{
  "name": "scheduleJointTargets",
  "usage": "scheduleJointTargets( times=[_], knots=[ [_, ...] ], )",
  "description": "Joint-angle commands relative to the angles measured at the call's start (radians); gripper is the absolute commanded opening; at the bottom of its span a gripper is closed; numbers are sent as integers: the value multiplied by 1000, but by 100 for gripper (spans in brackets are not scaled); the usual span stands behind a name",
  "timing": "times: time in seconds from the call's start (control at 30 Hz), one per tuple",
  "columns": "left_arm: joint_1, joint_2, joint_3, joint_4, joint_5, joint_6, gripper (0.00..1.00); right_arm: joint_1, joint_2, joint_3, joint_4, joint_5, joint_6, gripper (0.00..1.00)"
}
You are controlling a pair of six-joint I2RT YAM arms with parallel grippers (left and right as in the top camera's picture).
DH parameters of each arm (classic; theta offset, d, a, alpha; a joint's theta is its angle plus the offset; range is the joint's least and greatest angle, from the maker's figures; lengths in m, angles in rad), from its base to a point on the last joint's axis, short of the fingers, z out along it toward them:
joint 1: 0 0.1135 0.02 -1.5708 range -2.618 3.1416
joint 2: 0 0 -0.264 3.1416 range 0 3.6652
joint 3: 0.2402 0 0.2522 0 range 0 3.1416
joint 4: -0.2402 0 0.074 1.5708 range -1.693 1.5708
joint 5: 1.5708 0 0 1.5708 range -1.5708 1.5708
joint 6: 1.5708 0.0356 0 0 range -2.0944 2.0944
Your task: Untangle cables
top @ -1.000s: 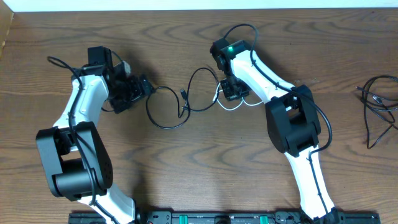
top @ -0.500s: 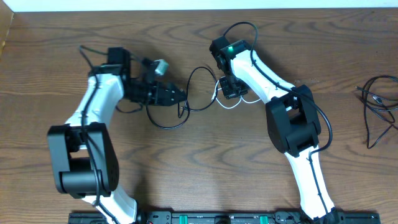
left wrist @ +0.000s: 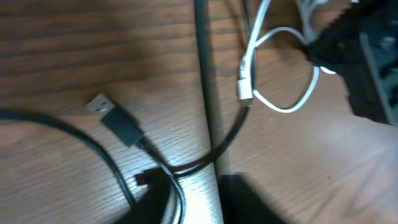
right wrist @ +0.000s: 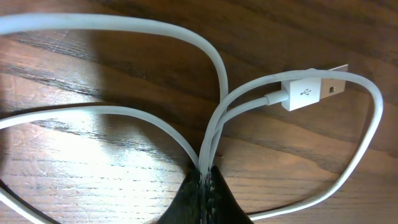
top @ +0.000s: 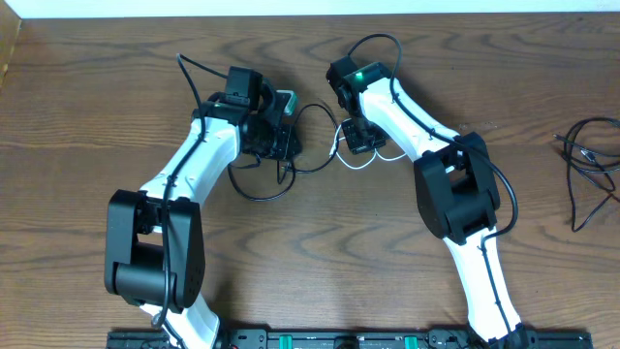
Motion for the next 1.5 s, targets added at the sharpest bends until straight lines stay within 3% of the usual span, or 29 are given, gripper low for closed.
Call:
scheduleJointTargets(
  times=[0.0, 0.13, 0.43, 0.73, 0.93, 1.13, 1.33, 1.47],
  knots=[
    [10, -3, -6, 2, -97, -73, 8, -2, 57, -16, 22, -53, -9, 1],
    [65, -25, -6, 1, -167, -149, 8, -2, 57, -16, 22, -53, -9, 1],
    [343, -162, -6, -12, -111, -453, 8, -2, 57, -16, 22, -53, -9, 1],
    [671, -249, -6, -14, 231, -497, 8, -2, 57, -16, 22, -53, -9, 1],
    [816, -249, -6, -59, 283, -516, 8, -2, 57, -16, 24, -53, -9, 1],
    [799, -246, -8, -98, 272, -489, 8, -2, 57, -16, 26, -53, -9, 1],
    [674, -241, -21, -101, 166, -470, 8, -2, 57, -16, 26, -53, -9, 1],
    [553, -230, -39, -100, 55, -470, 9, -2, 57, -16, 26, -53, -9, 15]
  ],
)
